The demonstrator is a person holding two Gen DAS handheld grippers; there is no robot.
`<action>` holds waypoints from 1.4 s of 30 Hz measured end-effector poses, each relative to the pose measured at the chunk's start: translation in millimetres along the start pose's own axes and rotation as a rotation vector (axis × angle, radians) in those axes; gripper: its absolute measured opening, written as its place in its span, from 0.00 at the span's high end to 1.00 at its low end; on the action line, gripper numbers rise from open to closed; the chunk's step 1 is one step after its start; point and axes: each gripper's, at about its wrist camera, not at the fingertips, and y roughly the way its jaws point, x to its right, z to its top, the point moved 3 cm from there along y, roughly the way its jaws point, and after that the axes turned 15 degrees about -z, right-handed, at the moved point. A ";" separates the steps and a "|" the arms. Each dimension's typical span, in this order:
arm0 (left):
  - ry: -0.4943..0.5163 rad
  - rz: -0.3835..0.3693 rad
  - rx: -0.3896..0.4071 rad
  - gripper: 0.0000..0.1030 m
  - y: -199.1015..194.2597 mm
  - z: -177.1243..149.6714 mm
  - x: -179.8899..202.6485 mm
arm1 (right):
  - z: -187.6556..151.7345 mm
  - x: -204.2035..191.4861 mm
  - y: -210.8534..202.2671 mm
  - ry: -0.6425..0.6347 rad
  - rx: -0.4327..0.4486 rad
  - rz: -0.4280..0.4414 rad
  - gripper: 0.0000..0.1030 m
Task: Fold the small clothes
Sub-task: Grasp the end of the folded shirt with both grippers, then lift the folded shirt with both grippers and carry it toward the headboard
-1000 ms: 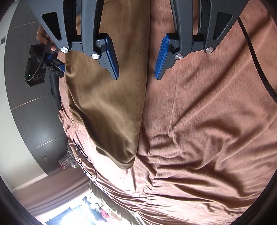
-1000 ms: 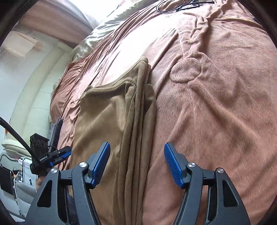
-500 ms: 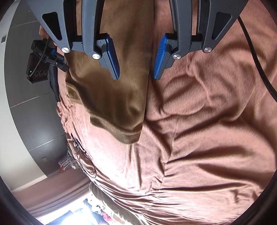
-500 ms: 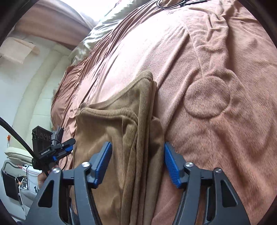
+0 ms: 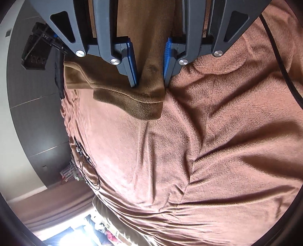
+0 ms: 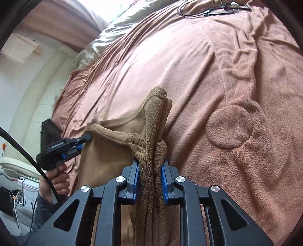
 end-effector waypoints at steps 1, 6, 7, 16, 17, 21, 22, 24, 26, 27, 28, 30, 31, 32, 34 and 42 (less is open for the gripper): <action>0.004 0.006 -0.005 0.74 2.7 0.2 -0.5 | -0.7 -1.8 0.2 -0.008 0.001 -0.004 0.84; 0.015 0.008 -0.019 0.74 7.0 0.6 -0.6 | 1.2 2.5 12.2 0.012 -0.035 0.003 0.76; 0.015 0.003 -0.023 0.73 7.3 0.6 -1.2 | 1.7 4.3 14.9 0.020 -0.043 0.014 0.70; 0.030 0.016 -0.046 0.74 16.7 4.1 0.4 | 12.6 4.3 34.5 0.059 -0.057 0.023 0.82; 0.043 0.031 -0.045 0.81 16.7 3.9 3.0 | 12.7 4.9 33.3 0.069 -0.057 0.032 0.83; 0.063 0.046 -0.040 0.93 10.5 2.6 13.4 | 9.7 -2.5 20.0 0.044 -0.017 0.024 0.87; 0.067 0.045 -0.034 0.94 7.2 2.8 16.5 | 8.7 -5.1 14.8 0.037 -0.005 0.025 0.87; 0.089 0.042 -0.018 0.94 -1.7 1.9 26.4 | 5.8 -9.7 4.1 0.029 0.015 0.032 0.87; 0.099 0.034 -0.005 0.95 -11.0 0.1 35.2 | 1.7 -14.1 -4.6 0.019 0.031 0.038 0.87; 0.100 0.023 0.005 0.95 -17.0 -1.1 40.6 | -0.2 -15.8 -9.1 0.015 0.039 0.041 0.87; 0.105 0.020 0.013 0.95 -22.1 -2.5 44.7 | -2.5 -17.8 -15.0 0.010 0.049 0.044 0.87; 0.117 0.013 0.028 0.95 -32.1 -5.2 54.1 | -6.9 -20.0 -24.1 0.004 0.066 0.052 0.87; 0.119 0.006 0.037 0.95 -37.4 -6.7 58.2 | -9.7 -21.5 -29.6 0.001 0.075 0.057 0.87; 0.119 -0.002 0.047 0.95 -44.1 -8.9 63.0 | -13.1 -20.9 -34.5 -0.004 0.084 0.062 0.87; 0.123 -0.017 0.065 0.95 -54.1 -12.0 72.3 | -19.4 -23.3 -45.8 -0.013 0.101 0.070 0.87; 0.185 -0.055 0.139 0.95 -105.2 -32.7 112.6 | -46.8 -30.9 -93.8 -0.062 0.170 0.078 0.87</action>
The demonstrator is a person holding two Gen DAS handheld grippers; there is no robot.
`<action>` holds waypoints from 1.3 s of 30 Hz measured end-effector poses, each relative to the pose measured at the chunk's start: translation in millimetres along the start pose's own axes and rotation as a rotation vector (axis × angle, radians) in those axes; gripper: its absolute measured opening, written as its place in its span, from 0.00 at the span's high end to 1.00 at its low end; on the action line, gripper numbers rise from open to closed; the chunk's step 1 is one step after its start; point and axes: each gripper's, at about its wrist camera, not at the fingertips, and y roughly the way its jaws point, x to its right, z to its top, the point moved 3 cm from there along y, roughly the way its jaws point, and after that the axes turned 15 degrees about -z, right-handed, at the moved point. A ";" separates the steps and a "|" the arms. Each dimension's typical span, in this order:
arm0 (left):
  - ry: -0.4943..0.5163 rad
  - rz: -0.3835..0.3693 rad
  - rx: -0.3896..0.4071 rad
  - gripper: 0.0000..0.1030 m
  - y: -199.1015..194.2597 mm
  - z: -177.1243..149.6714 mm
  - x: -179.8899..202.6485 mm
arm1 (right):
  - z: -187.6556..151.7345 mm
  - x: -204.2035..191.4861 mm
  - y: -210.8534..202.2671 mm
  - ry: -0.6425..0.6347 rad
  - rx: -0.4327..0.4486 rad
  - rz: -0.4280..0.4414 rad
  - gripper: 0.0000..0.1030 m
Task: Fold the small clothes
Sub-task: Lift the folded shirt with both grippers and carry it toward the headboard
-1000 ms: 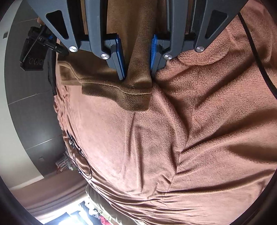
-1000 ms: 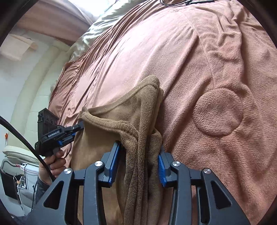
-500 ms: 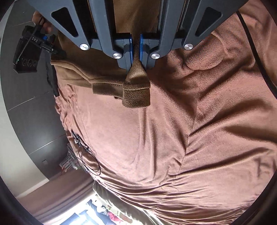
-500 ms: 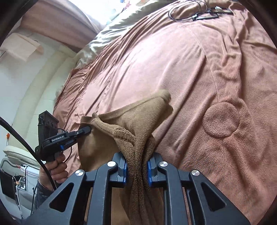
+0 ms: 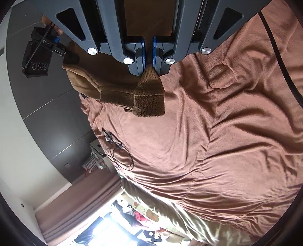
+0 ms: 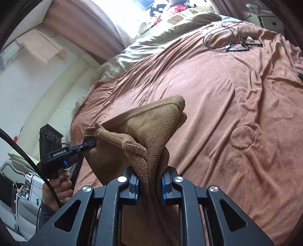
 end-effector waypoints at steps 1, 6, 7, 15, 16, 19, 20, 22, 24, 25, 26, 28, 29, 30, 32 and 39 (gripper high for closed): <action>0.006 -0.004 0.007 0.95 -5.5 -1.2 4.3 | -3.5 -3.3 -7.6 -0.006 0.011 0.001 0.87; 0.039 -0.026 0.047 0.95 -41.0 -11.4 30.3 | -18.2 -15.1 -40.8 -0.035 0.052 -0.003 0.87; 0.046 -0.031 0.056 0.95 -48.1 -13.8 35.5 | -21.8 -18.4 -47.8 -0.040 0.060 -0.003 0.87; 0.101 -0.055 0.138 0.95 -114.8 -37.0 77.9 | -51.5 -47.7 -114.7 -0.109 0.137 0.020 0.87; 0.108 -0.060 0.150 0.95 -126.3 -41.0 84.1 | -55.6 -51.2 -123.1 -0.117 0.148 0.024 0.87; 0.131 -0.069 0.184 0.95 -154.0 -49.4 100.0 | -68.7 -62.2 -148.1 -0.139 0.177 0.032 0.87; 0.138 -0.073 0.194 0.95 -162.1 -51.7 104.5 | -72.4 -65.4 -156.6 -0.146 0.185 0.035 0.87; 0.156 -0.081 0.215 0.95 -179.4 -55.6 113.8 | -80.9 -73.2 -173.5 -0.162 0.204 0.038 0.87; 0.175 -0.089 0.236 0.95 -198.3 -61.5 124.3 | -89.3 -80.4 -187.7 -0.180 0.221 0.036 0.87; 0.182 -0.092 0.245 0.95 -206.5 -63.7 128.5 | -93.9 -84.7 -194.9 -0.189 0.228 0.038 0.87; 0.188 -0.093 0.257 0.95 -217.6 -66.9 133.3 | -97.8 -88.9 -201.1 -0.197 0.235 0.041 0.87; 0.197 -0.096 0.277 0.95 -234.4 -72.2 139.7 | -104.3 -96.8 -210.7 -0.211 0.246 0.052 0.87; 0.204 -0.099 0.289 0.95 -244.5 -75.0 143.5 | -108.4 -101.6 -216.5 -0.218 0.251 0.059 0.87; 0.212 -0.099 0.300 0.95 -253.6 -77.7 146.6 | -111.6 -105.1 -219.3 -0.225 0.256 0.065 0.87; 0.224 -0.096 0.321 0.95 -273.3 -83.7 152.4 | -119.2 -115.5 -226.6 -0.244 0.264 0.077 0.87; 0.238 -0.077 0.401 0.95 -341.5 -101.0 158.6 | -133.8 -153.2 -236.1 -0.316 0.280 0.121 0.87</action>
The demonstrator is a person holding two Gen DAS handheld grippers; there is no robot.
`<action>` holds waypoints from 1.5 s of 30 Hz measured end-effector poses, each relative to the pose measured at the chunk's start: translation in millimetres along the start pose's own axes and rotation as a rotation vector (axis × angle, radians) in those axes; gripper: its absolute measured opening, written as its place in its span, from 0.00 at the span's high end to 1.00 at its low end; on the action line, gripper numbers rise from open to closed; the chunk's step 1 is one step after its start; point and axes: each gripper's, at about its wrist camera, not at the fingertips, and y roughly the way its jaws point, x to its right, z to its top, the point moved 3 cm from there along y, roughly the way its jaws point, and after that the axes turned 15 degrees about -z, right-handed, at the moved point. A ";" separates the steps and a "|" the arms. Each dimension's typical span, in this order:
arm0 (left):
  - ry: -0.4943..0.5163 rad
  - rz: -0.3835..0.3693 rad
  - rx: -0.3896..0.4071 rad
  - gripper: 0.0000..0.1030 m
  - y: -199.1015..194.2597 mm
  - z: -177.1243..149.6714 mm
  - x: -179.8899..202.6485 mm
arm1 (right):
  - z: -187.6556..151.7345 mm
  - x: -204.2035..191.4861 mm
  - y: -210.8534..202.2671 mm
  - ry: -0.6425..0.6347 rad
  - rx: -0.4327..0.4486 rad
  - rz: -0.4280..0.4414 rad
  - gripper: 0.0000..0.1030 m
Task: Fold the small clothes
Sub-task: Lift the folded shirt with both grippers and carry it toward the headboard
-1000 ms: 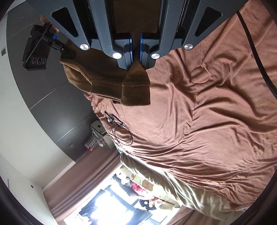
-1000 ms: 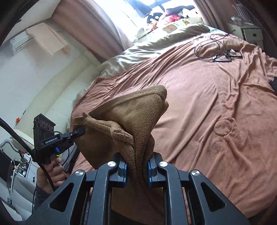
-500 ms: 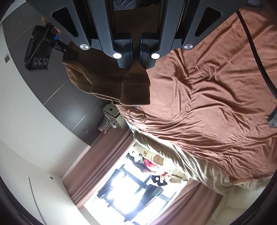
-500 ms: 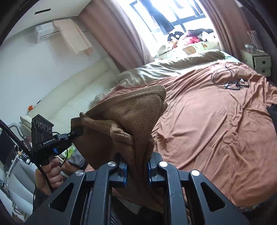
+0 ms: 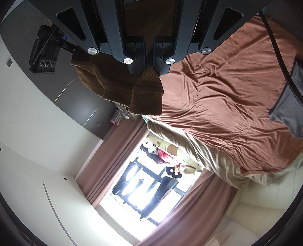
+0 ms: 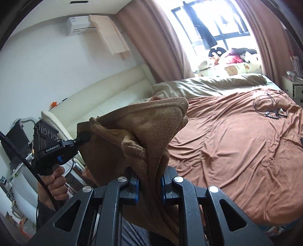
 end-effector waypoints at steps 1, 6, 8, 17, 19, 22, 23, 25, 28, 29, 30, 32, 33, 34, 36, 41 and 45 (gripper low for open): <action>0.007 0.007 0.010 0.95 -9.2 2.5 1.4 | -0.7 -6.6 -2.1 -0.010 0.004 0.010 0.87; 0.030 0.044 0.057 0.95 -60.9 15.0 5.8 | -4.5 -38.4 -0.9 -0.073 0.001 0.047 0.87; 0.036 0.054 0.084 0.95 -84.0 20.6 8.7 | -2.2 -49.2 3.6 -0.097 -0.004 0.067 0.87; 0.110 0.131 0.173 0.95 -170.9 44.2 14.6 | 14.1 -106.7 22.2 -0.189 -0.002 0.175 0.87; 0.117 0.156 0.190 0.95 -188.7 49.9 7.7 | 17.0 -118.4 33.8 -0.210 -0.010 0.196 0.87; 0.116 0.202 0.211 0.95 -211.3 55.2 -8.2 | 20.4 -134.1 57.4 -0.233 -0.031 0.224 0.87; 0.114 0.219 0.219 0.95 -219.7 58.0 -15.8 | 20.4 -135.3 65.3 -0.236 -0.040 0.231 0.87; 0.113 0.245 0.235 0.95 -234.7 62.1 -28.9 | 24.1 -146.7 81.9 -0.247 -0.049 0.241 0.87; 0.100 0.281 0.263 0.95 -257.2 71.2 -50.7 | 30.7 -162.5 106.3 -0.252 -0.066 0.266 0.87; 0.102 0.293 0.267 0.95 -263.0 73.6 -55.7 | 33.3 -167.3 115.8 -0.257 -0.072 0.273 0.87; 0.108 0.309 0.271 0.95 -268.8 77.3 -62.1 | 34.2 -171.0 120.2 -0.263 -0.075 0.280 0.87; 0.108 0.330 0.281 0.95 -279.2 84.6 -76.1 | 37.9 -179.3 134.2 -0.275 -0.080 0.296 0.87; 0.106 0.339 0.287 0.95 -283.5 88.5 -81.5 | 39.3 -184.6 141.5 -0.283 -0.079 0.304 0.87; 0.104 0.347 0.292 0.95 -287.5 91.9 -88.9 | 41.6 -187.9 150.5 -0.289 -0.078 0.309 0.87; 0.095 0.357 0.304 0.95 -292.6 100.2 -103.9 | 42.4 -192.6 164.9 -0.288 -0.089 0.324 0.87; 0.086 0.392 0.310 0.95 -298.3 122.0 -142.8 | 56.8 -196.1 209.5 -0.289 -0.109 0.372 0.87; 0.085 0.426 0.304 0.95 -305.3 137.9 -168.0 | 60.7 -208.4 242.8 -0.313 -0.118 0.413 0.87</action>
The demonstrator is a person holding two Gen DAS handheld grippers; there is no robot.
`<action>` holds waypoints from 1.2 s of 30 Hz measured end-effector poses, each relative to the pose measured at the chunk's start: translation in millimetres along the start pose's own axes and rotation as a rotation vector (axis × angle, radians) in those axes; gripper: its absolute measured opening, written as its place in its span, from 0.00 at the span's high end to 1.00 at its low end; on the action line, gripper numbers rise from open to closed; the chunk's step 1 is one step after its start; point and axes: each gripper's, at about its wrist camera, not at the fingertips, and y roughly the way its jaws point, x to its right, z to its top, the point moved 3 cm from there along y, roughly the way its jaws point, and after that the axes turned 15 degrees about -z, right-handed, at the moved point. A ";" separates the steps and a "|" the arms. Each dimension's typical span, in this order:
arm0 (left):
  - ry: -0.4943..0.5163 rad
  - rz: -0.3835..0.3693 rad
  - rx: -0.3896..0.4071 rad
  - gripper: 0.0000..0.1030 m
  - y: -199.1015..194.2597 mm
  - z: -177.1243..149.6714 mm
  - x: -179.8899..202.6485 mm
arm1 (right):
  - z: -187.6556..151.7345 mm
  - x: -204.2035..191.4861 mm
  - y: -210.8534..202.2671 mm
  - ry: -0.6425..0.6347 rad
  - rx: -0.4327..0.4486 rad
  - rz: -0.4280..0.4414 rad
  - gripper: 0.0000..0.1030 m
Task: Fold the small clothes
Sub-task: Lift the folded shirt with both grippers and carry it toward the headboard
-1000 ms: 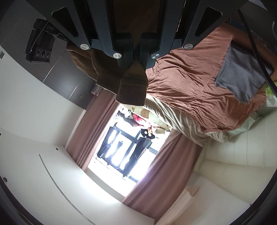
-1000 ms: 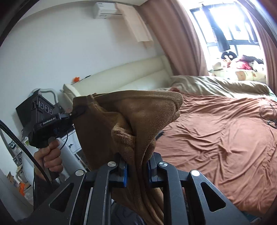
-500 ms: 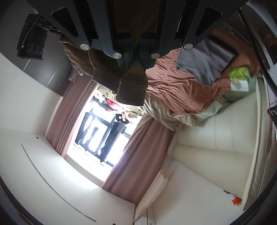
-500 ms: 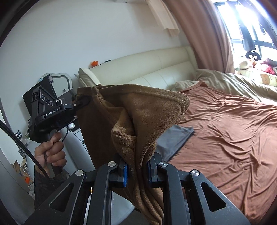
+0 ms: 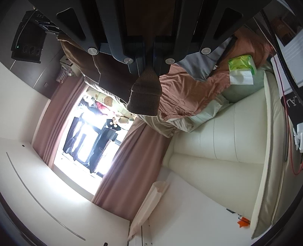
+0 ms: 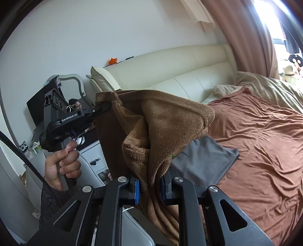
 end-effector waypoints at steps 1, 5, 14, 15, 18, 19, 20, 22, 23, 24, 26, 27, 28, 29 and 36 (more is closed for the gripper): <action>0.001 0.009 0.001 0.95 2.6 1.7 -5.9 | 2.2 -0.2 9.8 -0.006 -0.006 0.012 0.87; -0.016 0.044 0.003 0.95 11.8 9.5 -32.9 | 6.6 -12.0 46.9 -0.041 -0.030 0.040 0.87; -0.060 0.127 -0.011 0.95 33.0 9.4 -87.8 | 13.4 -17.2 110.2 -0.059 -0.089 0.079 0.87; -0.071 0.135 -0.015 0.95 38.0 9.5 -94.0 | 13.5 -14.4 117.4 -0.056 -0.096 0.077 0.87; -0.102 0.147 -0.027 0.96 57.7 8.7 -111.6 | 16.1 -7.3 141.9 -0.047 -0.105 0.052 0.87; -0.106 0.155 -0.033 0.96 65.5 7.2 -117.0 | 17.2 -4.9 150.7 -0.045 -0.105 0.041 0.87; -0.110 0.159 -0.040 0.95 72.8 6.2 -122.1 | 17.3 -2.9 158.7 -0.040 -0.110 0.037 0.87; -0.118 0.167 -0.058 0.95 89.6 1.4 -134.4 | 17.2 7.4 174.0 -0.026 -0.126 0.020 0.87; -0.122 0.172 -0.069 0.95 99.0 -1.3 -140.8 | 17.7 12.3 182.6 -0.023 -0.133 0.008 0.87; -0.129 0.176 -0.078 0.95 108.2 -3.5 -147.2 | 18.7 13.2 191.1 -0.022 -0.138 0.000 0.87; -0.140 0.180 -0.091 0.95 126.0 -6.0 -157.6 | 21.8 18.9 206.1 -0.017 -0.145 -0.021 0.87; -0.140 0.179 -0.096 0.95 133.3 -5.4 -160.2 | 23.6 22.7 213.1 -0.013 -0.149 -0.028 0.87; -0.136 0.182 -0.102 0.95 142.6 -5.5 -163.1 | 25.3 22.7 218.7 -0.009 -0.151 -0.029 0.87; -0.130 0.187 -0.111 0.95 151.2 -5.2 -165.8 | 27.1 24.6 223.3 -0.004 -0.151 -0.030 0.87; -0.124 0.226 -0.176 0.95 204.6 -8.7 -188.4 | 29.4 52.0 257.9 0.039 -0.173 -0.046 0.87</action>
